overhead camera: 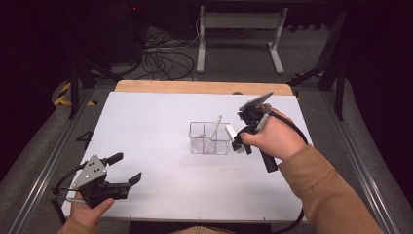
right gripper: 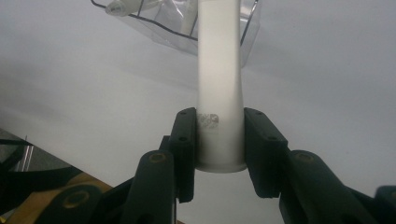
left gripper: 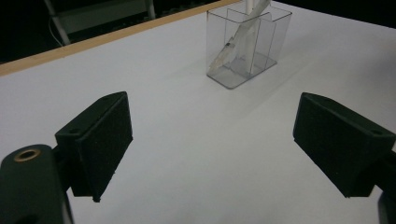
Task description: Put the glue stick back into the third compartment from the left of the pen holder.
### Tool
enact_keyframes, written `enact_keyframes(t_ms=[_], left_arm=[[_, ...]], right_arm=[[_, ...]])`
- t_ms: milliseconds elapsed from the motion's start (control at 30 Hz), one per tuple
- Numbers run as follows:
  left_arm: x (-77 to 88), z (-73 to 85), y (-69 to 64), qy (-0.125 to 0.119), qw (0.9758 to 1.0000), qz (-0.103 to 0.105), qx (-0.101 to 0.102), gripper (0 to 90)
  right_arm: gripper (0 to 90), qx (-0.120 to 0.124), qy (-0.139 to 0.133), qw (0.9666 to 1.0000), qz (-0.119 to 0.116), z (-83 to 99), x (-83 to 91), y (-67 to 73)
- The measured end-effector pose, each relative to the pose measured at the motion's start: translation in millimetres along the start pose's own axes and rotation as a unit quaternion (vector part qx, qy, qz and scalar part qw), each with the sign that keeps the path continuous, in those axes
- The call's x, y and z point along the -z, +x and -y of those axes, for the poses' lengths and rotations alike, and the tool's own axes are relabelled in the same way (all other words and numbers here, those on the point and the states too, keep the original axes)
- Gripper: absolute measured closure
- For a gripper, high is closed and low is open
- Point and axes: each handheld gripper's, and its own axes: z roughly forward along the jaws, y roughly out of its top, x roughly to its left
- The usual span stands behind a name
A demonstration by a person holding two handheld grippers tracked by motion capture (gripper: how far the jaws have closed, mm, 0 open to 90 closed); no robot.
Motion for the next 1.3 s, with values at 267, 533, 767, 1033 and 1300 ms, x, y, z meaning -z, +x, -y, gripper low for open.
enact_keyframes(t_ms=[267, 533, 767, 1033, 1300], left_arm=[[-0.1, -0.2, 0.2, -0.001, 1.0000, 0.000, 0.000, 12.7], [0.3, -0.3, 1.1, -0.002, 1.0000, 0.002, 0.001, 12.7], [0.3, -0.2, 1.2, -0.003, 1.0000, 0.001, 0.002, 12.7], [0.1, 0.1, 1.5, -0.002, 1.0000, 0.001, 0.001, 12.7], [0.8, 0.7, 1.7, -0.001, 1.0000, 0.000, 0.001, 12.7]], right_arm=[[67.5, -0.008, 0.029, 0.9995, -0.002, -14.6, -7.0, 3.0], [67.4, -0.025, 0.053, 0.9983, 0.002, -29.2, -15.1, 5.1], [67.4, -0.036, 0.071, 0.9968, 0.008, -38.2, -21.6, 5.8], [67.4, -0.043, 0.079, 0.9959, 0.011, -41.8, -25.6, 4.4], [67.4, -0.055, 0.088, 0.9944, 0.017, -45.6, -29.6, 3.2]])
